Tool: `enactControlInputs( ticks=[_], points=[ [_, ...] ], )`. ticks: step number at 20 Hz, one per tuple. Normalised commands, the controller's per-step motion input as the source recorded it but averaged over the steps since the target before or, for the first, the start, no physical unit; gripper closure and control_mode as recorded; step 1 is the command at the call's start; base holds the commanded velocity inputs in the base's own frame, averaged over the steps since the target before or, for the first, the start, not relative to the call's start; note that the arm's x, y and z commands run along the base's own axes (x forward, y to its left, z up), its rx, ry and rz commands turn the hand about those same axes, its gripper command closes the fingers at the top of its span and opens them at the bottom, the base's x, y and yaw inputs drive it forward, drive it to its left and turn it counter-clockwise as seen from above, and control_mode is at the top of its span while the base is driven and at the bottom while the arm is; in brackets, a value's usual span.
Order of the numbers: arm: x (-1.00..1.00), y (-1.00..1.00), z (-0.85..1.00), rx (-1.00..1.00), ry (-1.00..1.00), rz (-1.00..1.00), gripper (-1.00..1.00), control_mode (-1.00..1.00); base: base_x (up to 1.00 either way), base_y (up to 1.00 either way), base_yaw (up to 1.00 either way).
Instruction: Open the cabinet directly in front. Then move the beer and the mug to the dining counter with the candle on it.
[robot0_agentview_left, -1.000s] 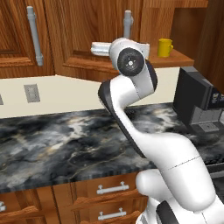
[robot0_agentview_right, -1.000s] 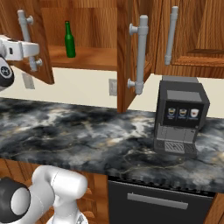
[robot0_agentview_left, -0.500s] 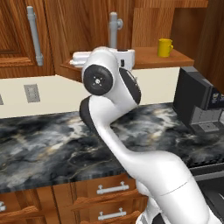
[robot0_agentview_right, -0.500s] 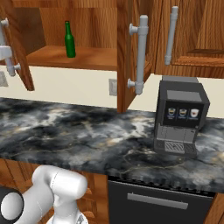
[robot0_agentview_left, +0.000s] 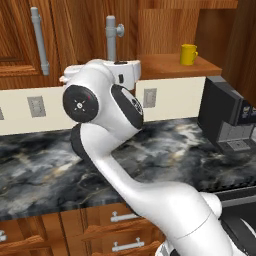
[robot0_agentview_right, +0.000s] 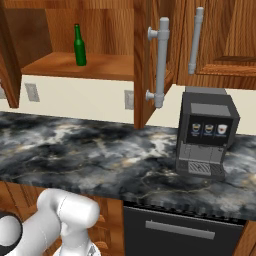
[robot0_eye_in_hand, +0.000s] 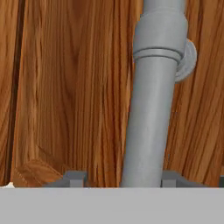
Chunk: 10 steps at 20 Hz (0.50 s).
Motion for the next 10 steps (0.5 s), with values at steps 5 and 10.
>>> enactControlInputs(
  ticks=[5, 10],
  points=[
    [-0.77, 0.11, -0.12, -0.06, -0.03, 0.02, -1.00, -1.00, 0.00, 0.00, 0.00],
    [-0.92, -0.07, -0.11, -0.01, -0.03, 0.02, -1.00, -1.00, 0.00, 0.00, 0.00]
  ],
)
